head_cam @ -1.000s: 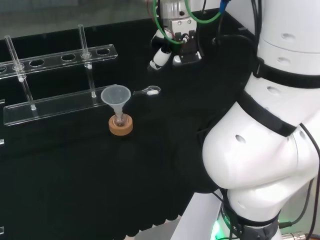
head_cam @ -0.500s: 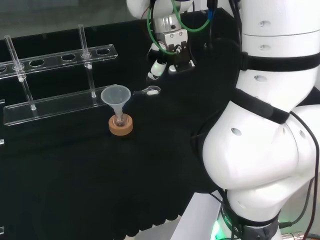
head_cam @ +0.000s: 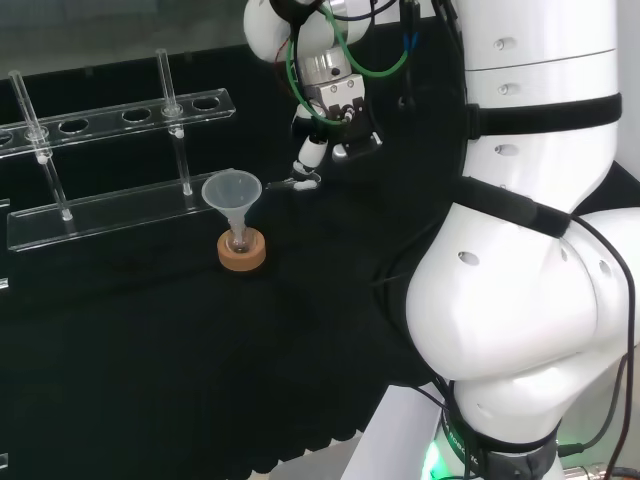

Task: Pick up the weighing funnel.

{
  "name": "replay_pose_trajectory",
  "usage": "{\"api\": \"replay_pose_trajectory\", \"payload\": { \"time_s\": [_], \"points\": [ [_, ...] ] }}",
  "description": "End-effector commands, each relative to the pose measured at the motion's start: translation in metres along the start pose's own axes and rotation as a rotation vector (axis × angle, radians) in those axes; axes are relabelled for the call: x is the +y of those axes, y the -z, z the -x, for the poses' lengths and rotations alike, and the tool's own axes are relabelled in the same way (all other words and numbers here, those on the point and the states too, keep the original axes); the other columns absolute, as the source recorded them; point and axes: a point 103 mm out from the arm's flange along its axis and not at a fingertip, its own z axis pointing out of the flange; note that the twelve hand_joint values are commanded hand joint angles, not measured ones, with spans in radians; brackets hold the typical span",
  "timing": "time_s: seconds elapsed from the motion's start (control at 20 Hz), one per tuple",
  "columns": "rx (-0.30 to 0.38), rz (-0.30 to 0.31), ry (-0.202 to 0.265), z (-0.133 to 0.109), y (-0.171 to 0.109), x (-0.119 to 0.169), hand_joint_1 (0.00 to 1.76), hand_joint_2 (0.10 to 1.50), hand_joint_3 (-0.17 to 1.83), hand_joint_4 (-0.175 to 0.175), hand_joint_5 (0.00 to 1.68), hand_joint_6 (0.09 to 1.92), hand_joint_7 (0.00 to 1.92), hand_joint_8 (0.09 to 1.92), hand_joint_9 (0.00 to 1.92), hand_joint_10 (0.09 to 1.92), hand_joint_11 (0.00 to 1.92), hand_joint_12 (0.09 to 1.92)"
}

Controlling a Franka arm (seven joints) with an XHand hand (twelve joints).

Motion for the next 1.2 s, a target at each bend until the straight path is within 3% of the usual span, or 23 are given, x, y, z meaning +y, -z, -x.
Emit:
{"api": "replay_pose_trajectory", "payload": {
  "time_s": [0.05, 1.2],
  "points": [
    [-0.011, -0.020, 0.011, -0.003, -0.009, 0.005, 0.86, 0.61, 0.50, -0.042, 0.57, 0.09, 0.39, 0.68, 0.62, 0.57, 0.33, 1.33],
    [-0.124, -0.001, 0.017, -0.003, -0.030, 0.021, 0.87, 0.60, 0.53, -0.029, 0.65, 0.14, 0.45, 0.69, 0.67, 0.56, 0.38, 1.31]
  ]
}}
